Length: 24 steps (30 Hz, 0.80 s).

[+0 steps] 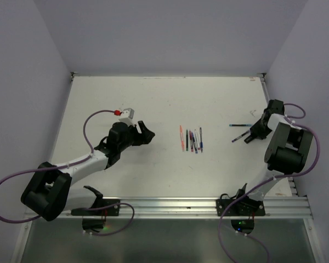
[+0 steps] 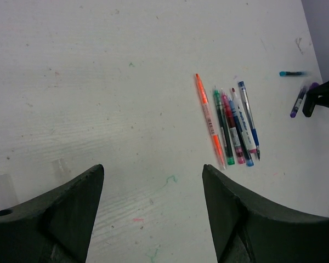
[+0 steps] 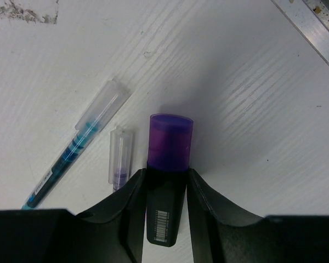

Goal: Open the pen caps

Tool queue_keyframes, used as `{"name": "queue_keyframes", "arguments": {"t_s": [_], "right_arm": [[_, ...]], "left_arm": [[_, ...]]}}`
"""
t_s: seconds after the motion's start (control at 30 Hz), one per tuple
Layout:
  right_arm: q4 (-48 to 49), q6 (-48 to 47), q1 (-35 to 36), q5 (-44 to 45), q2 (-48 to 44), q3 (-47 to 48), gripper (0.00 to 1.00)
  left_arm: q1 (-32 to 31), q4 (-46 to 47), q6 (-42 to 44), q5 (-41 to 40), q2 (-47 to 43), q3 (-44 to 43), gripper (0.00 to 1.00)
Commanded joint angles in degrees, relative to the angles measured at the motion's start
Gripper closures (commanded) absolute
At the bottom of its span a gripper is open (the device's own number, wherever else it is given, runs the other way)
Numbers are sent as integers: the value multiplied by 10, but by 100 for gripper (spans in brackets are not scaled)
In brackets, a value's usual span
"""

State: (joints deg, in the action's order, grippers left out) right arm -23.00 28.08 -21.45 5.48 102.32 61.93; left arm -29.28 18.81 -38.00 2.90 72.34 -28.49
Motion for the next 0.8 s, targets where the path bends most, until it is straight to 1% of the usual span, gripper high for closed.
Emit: {"name": "queue_keyframes", "arguments": {"t_s": [0.0,0.07,0.1,0.13,0.2,0.23,0.3,0.33,0.4,0.47,0.57,0.6,0.67,0.7,0.73,0.77], "right_arm": [[8,12,-2,15,-20,-24,85],[6,17,-1,12,-40,-33,89],[5,19,-1,16,-66,-41,98],[0,21,-1,16,-79,-45,100],[-9,20,0,18,-112,-55,100],[-12,18,3,23,-149,-58,100],[-23,15,4,20,-186,-67,100],[-28,8,7,7,-220,-66,100],[-52,1,16,-9,-249,-59,100],[-67,-14,41,-42,-280,-52,100],[-91,-45,129,-92,-280,-14,100],[-95,-63,192,-104,-275,-6,100],[-99,-78,260,-148,-260,8,100],[-96,-83,320,-159,-258,12,100],[-86,-86,350,-166,-256,12,100],[-81,-88,379,-153,-256,8,100]], "left_arm": [[-1,20,1,13,2,-5,25],[-1,11,3,25,1,-10,27],[0,9,3,32,0,-15,27],[-1,4,3,43,-2,-17,28],[0,-6,0,58,-6,-23,29],[-1,-7,-1,65,-11,-24,29],[-1,-15,-8,83,-18,-25,30],[-2,-21,-9,91,-25,-27,31],[-3,-35,-11,98,-35,-31,31],[-2,-55,-16,106,-49,-38,31],[-2,-80,-24,123,-56,-64,28],[-2,-83,-27,128,-55,-81,28],[-1,-104,-31,146,-45,-104,27],[0,-114,-32,152,-34,-131,27],[4,-133,-31,166,-27,-143,27],[7,-137,-35,172,-22,-152,27]]}}
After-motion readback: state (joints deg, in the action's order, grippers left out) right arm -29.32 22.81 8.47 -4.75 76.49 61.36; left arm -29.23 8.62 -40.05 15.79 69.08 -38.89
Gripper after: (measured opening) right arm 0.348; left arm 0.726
